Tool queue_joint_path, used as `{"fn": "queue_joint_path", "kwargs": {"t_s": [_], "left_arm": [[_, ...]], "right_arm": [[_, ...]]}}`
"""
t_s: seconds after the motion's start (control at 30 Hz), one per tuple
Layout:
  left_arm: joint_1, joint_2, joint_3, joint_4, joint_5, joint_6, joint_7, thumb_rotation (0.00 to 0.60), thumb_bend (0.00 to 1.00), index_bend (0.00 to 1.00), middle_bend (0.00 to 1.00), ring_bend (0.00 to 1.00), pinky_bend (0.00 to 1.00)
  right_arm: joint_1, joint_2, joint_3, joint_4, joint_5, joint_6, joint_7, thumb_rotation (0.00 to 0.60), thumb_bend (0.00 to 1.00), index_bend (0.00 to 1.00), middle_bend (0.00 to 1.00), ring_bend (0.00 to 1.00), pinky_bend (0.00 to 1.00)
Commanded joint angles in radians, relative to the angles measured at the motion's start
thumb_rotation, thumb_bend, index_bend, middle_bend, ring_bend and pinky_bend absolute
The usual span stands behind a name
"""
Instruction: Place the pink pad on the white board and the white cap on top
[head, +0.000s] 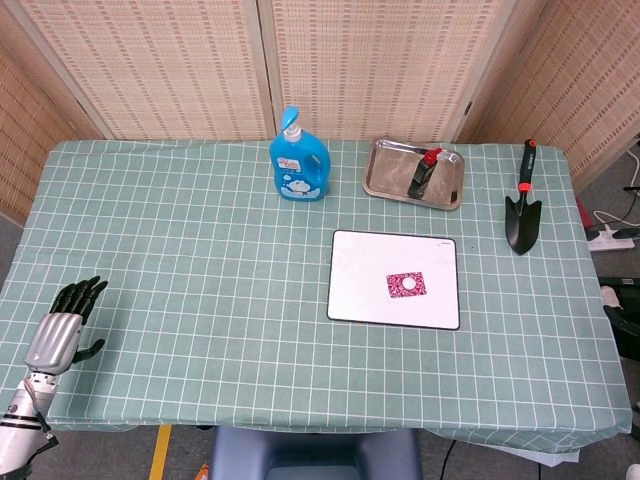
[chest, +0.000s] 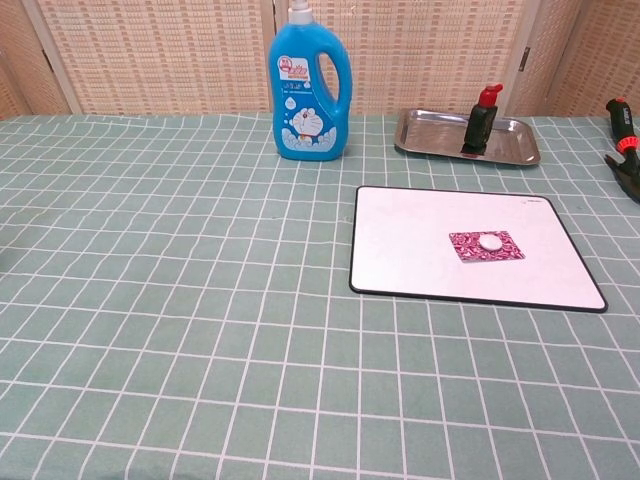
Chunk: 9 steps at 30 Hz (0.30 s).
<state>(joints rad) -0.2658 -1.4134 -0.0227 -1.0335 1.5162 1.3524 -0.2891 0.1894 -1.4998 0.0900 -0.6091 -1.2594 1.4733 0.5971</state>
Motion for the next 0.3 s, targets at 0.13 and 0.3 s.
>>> {"fn": "queue_joint_path", "kwargs": {"t_s": [0.13, 0.3], "left_arm": [[0.006, -0.025, -0.005, 0.029, 0.0, 0.019, 0.027, 0.6, 0.18, 0.0, 0.0, 0.0, 0.0], [0.01, -0.033, -0.01, 0.041, -0.002, 0.03, 0.028, 0.6, 0.18, 0.0, 0.0, 0.0, 0.0]], "right_arm": [[-0.006, 0.0, -0.013, 0.002, -0.067, -0.023, -0.007, 0.505, 0.0, 0.0, 0.0, 0.0, 0.0], [-0.005, -0.013, -0.006, 0.002, -0.096, 0.005, -0.054, 0.429, 0.0, 0.0, 0.0, 0.0, 0.0]]}}
